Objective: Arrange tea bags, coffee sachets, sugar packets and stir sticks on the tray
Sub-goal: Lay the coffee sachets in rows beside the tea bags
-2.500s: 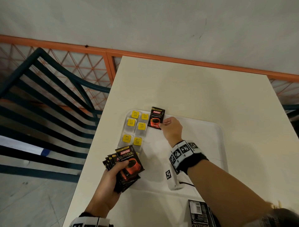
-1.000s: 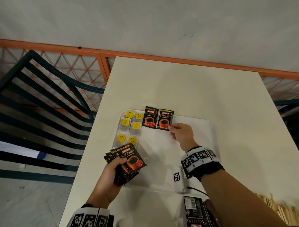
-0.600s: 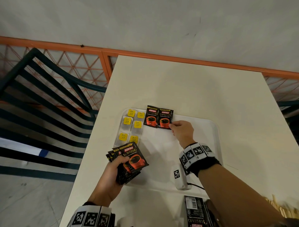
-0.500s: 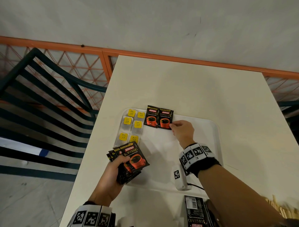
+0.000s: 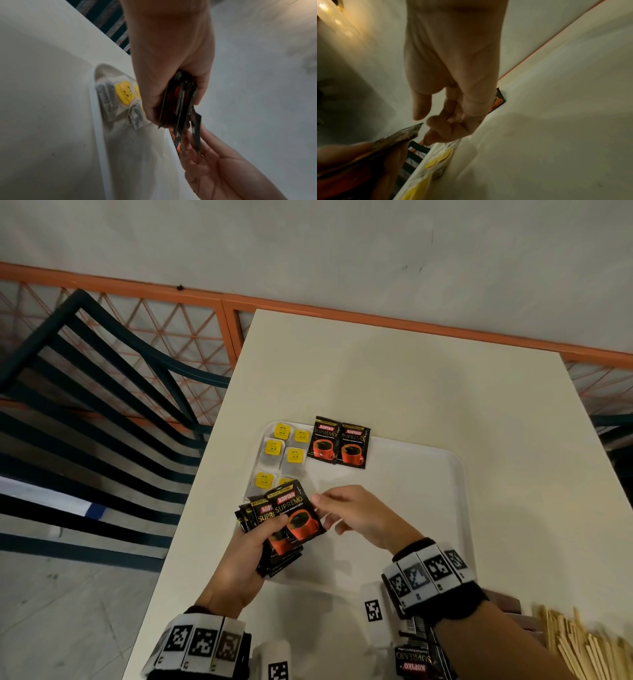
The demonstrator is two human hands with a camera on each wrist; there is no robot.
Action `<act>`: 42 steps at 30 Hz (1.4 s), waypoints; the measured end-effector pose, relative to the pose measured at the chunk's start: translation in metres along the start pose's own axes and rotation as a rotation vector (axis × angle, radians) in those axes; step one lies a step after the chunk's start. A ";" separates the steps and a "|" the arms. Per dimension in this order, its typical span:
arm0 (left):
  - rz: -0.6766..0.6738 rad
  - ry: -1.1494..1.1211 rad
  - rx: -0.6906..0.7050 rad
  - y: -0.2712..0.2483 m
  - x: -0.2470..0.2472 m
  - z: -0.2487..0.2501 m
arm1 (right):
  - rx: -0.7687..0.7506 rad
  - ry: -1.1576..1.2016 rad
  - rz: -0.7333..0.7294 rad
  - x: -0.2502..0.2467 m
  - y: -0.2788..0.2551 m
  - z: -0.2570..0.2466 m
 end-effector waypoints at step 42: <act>-0.036 -0.111 -0.075 -0.002 -0.003 0.002 | -0.075 0.054 0.656 -0.021 0.071 0.011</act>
Point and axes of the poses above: each hand's wrist, its own y-axis towards the middle knuckle, its own x-axis out of the palm, z = x × y, the point moved 1 cm from there along y, towards the middle knuckle, and after that the axes turned 4 degrees about -x, right-handed, at the moved point
